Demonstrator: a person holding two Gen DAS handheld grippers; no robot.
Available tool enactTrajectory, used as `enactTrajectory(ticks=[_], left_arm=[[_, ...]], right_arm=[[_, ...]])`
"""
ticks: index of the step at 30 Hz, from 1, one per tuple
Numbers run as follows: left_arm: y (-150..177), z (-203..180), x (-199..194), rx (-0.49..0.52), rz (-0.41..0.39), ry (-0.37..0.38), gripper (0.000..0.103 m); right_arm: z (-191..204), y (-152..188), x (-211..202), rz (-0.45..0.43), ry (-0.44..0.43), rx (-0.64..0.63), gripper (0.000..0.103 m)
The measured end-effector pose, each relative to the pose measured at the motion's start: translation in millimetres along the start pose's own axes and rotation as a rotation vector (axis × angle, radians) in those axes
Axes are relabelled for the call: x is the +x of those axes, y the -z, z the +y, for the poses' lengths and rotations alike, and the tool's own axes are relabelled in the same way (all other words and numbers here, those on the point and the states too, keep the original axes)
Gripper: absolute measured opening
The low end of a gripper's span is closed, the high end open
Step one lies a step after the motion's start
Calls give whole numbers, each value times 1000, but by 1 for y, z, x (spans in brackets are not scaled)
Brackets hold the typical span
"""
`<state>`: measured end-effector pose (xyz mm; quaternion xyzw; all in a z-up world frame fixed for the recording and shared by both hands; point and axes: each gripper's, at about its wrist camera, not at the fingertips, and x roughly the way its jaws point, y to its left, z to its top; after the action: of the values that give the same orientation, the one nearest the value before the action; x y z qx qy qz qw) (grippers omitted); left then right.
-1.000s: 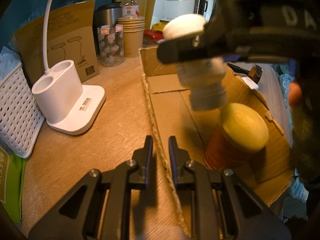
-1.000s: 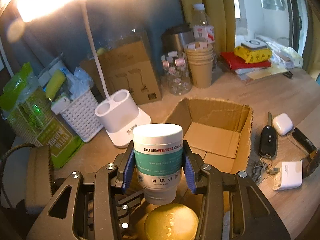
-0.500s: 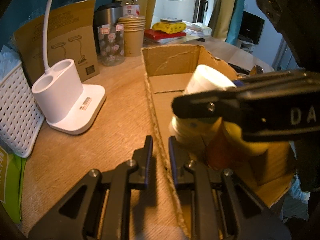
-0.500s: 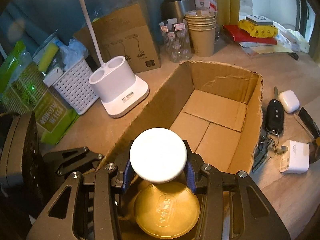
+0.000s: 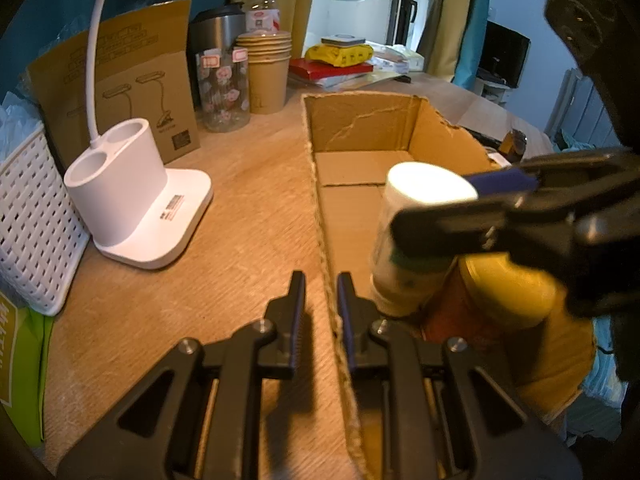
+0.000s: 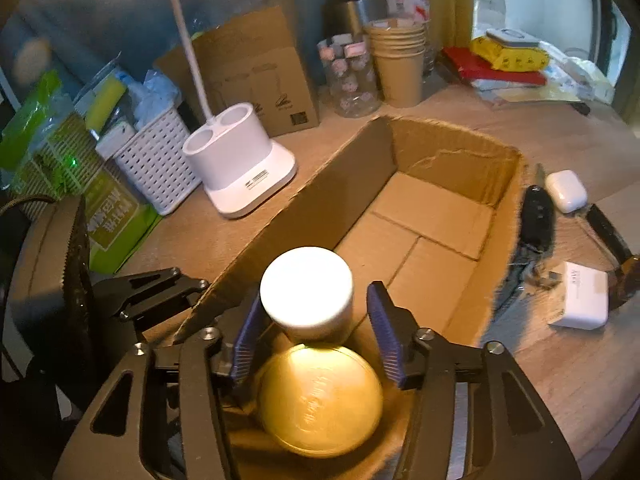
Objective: Organize rigid objects
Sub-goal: 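Lift the pill bottle and lower it into the box beside the can, then open the right gripper and withdraw it from the box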
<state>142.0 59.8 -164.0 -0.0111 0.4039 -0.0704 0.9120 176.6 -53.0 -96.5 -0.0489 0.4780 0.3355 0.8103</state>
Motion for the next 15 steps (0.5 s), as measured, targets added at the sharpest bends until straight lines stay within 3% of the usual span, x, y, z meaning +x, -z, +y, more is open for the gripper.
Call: enactTrajectory(ticks=[5,9,15], left_arm=[[0,-2,0,4,0,-3,18],[0,-2,0,5,-1,-2,18],[0,-3,1,6,0,-1,18]], right_arm=[[-14,-4,-10,-57,39,35,57],[-25,-5,-8,-75,122,47,57],[-22,3,-15,-92,164,-7,57]])
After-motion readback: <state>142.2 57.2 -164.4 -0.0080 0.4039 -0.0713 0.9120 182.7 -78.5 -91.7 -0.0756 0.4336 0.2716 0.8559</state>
